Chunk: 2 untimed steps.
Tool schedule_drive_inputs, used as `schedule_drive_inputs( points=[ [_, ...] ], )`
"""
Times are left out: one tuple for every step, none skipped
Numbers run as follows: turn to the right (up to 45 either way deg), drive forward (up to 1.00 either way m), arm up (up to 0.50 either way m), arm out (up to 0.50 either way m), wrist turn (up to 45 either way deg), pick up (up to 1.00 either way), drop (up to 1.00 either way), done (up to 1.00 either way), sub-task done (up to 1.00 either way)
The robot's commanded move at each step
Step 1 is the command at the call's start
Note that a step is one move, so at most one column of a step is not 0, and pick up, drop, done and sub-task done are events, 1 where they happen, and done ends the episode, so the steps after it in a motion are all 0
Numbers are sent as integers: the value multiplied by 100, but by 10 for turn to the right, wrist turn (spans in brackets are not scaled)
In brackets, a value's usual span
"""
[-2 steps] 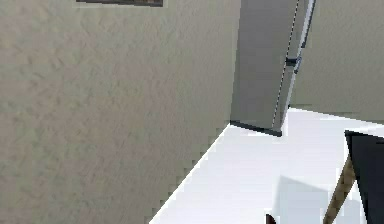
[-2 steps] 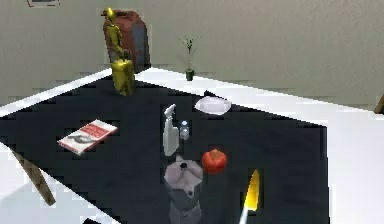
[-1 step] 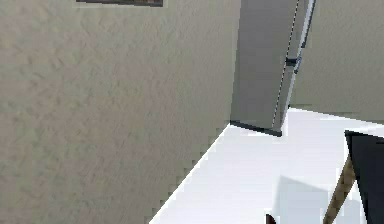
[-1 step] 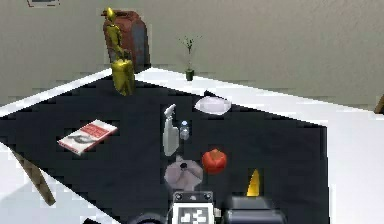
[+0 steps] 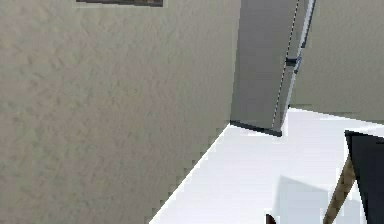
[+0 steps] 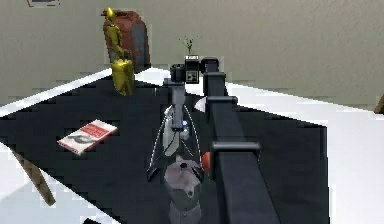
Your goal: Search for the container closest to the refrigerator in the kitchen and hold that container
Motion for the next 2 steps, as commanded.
schedule_drive_inputs(
  points=[
    [0, 0, 0, 0, 450, 0, 0, 0, 0],
    [0, 0, 0, 0, 450, 0, 0, 0, 0]
  ],
)
